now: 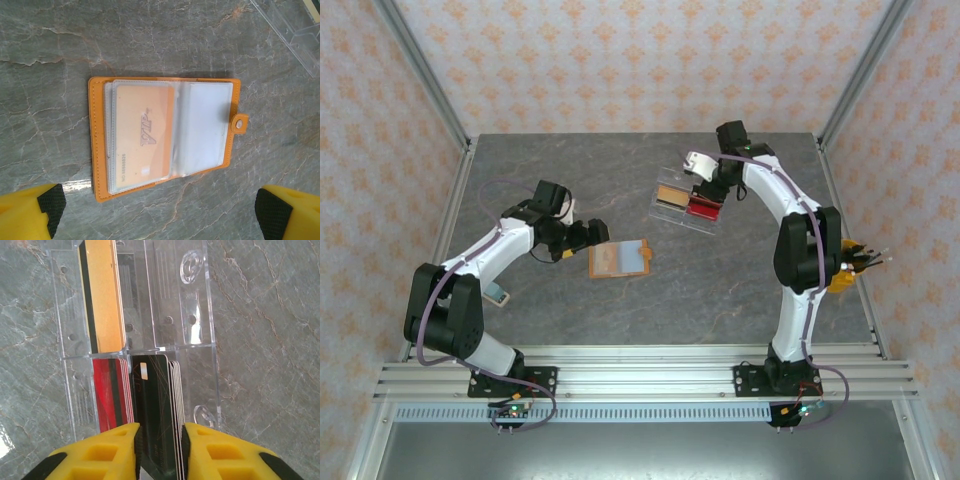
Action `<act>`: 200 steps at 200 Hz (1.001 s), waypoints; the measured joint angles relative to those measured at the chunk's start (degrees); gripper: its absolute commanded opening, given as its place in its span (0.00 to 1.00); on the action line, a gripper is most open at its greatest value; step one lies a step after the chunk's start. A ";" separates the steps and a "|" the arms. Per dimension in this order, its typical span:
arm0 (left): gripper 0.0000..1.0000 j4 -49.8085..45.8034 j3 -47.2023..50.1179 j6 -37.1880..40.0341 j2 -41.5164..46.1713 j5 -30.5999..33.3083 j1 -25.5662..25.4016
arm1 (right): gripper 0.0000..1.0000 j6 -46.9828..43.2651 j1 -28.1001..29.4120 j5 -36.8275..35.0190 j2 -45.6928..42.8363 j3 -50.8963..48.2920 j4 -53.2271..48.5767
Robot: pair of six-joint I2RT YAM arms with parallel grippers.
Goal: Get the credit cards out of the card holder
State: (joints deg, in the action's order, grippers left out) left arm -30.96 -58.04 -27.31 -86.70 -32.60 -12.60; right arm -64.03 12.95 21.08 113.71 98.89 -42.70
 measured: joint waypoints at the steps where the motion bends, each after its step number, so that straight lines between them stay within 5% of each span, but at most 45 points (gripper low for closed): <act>1: 1.00 0.00 0.00 0.00 0.00 0.00 0.00 | 0.30 0.00 0.00 0.00 0.00 0.00 0.00; 49: 1.00 0.92 0.57 -1.64 0.00 0.26 0.00 | 0.32 8.57 -0.02 3.08 -5.86 -2.34 -0.17; 94: 1.00 3.37 4.28 -4.76 0.33 1.38 0.00 | 0.32 26.93 1.70 6.12 -20.96 -17.38 6.93; 144: 1.00 5.75 8.57 -7.34 2.27 2.05 0.00 | 0.34 52.94 15.30 0.02 -31.67 -33.42 17.35; 200: 1.00 7.63 10.21 -7.39 2.91 3.19 0.02 | 0.41 76.65 27.47 -8.90 -25.46 -33.73 18.32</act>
State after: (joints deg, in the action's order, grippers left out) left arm -23.33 -47.83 -34.70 -83.79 -29.41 -12.58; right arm 12.62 40.42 12.19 88.25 65.17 -24.38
